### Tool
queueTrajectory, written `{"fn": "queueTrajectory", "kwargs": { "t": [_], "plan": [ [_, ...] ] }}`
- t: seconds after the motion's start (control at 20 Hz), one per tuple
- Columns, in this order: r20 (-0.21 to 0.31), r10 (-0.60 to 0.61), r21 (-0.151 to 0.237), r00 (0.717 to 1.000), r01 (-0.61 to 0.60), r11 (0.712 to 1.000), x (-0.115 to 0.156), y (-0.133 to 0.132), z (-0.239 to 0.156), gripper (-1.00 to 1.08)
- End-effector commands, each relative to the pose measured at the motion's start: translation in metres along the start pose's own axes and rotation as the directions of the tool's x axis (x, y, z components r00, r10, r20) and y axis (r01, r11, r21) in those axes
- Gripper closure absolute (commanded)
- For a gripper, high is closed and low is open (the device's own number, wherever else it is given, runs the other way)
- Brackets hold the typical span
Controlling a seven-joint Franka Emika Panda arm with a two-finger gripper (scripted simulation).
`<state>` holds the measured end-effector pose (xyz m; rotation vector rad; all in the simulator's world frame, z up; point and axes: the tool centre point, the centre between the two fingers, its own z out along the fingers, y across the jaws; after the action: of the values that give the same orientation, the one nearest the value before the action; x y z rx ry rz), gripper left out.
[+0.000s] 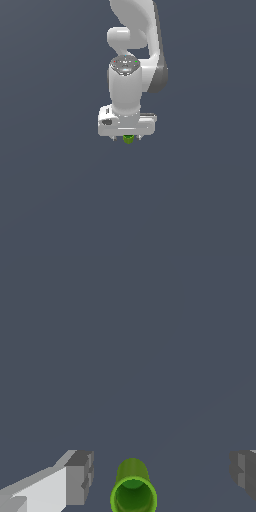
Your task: Pick up the object and move it to a goal position.
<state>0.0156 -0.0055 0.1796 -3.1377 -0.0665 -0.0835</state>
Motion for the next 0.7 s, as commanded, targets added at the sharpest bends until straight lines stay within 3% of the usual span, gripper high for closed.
{"fn": "queueTrajectory", "kwargs": {
  "t": [0.0,0.65],
  "plan": [
    [0.001,-0.009,0.0,1.0,0.009,1.0,-0.001,0.0,0.001,-0.92],
    [0.014,-0.201,0.0,0.979,0.201,0.98,-0.024,-0.001,0.022,-0.92]
  ]
}}
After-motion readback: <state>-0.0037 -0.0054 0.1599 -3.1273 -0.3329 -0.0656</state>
